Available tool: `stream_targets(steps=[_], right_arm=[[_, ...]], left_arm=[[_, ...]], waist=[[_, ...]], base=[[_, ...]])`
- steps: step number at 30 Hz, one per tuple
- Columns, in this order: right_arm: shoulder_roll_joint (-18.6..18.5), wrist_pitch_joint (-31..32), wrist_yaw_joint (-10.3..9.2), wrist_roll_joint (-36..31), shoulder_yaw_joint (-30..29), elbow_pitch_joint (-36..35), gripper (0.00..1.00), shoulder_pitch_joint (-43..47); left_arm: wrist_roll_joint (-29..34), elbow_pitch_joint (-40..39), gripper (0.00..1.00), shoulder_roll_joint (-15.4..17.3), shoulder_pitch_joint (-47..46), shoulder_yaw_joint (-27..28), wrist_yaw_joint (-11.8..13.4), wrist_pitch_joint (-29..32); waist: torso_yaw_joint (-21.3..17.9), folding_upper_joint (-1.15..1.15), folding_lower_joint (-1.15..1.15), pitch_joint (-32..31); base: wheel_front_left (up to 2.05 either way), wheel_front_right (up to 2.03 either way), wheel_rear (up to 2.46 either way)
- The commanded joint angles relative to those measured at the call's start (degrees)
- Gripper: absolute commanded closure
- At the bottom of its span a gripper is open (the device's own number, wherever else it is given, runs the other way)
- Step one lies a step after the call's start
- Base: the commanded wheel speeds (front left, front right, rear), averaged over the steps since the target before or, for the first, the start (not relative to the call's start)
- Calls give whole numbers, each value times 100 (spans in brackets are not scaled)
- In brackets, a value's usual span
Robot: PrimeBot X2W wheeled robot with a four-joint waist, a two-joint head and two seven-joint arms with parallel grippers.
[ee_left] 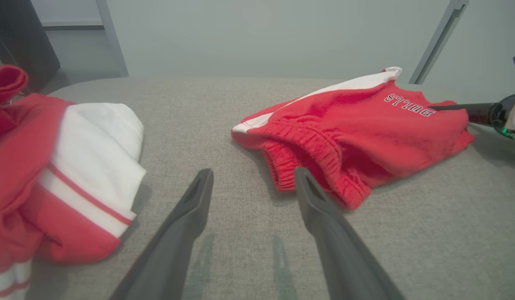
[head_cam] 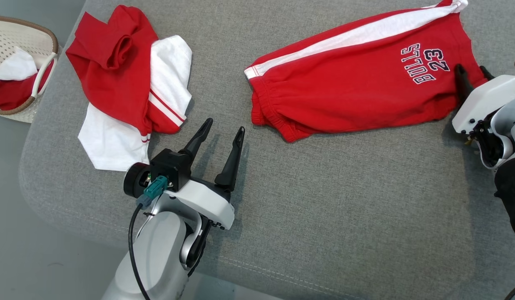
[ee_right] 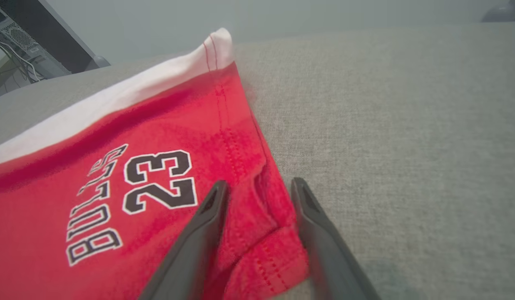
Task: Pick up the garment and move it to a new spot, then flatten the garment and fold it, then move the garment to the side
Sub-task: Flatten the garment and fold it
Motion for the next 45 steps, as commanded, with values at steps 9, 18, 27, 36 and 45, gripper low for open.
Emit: stream_targets(steps=[9, 18, 27, 36, 45], right_arm=[[68, -31, 8, 284, 276, -172, 100, 246], [5, -349, 8, 760, 322, -394, 100, 707], [114, -570, 8, 1331, 593, -899, 100, 1677], [86, -758, 8, 1485, 893, -1012, 71, 2216], [-30, -1003, 8, 1162, 808, -763, 0, 2113]], left_arm=[[-17, -74, 0, 152, -72, 188, 33, -51], [80, 39, 0, 152, 59, 324, -22, -51], [208, 259, 0, 152, 283, 493, -95, -51], [327, 392, 0, 152, 486, 687, -142, -51], [406, 482, 0, 152, 637, 802, -171, -51]], waist=[[-93, 0, 0, -183], [-407, 0, 0, -589], [-1064, 0, 0, -1108], [-1460, 0, 0, -1403], [-1543, 0, 0, -1590]], base=[[0, 0, 0], [0, 0, 0], [0, 0, 0], [0, 0, 0], [0, 0, 0]])
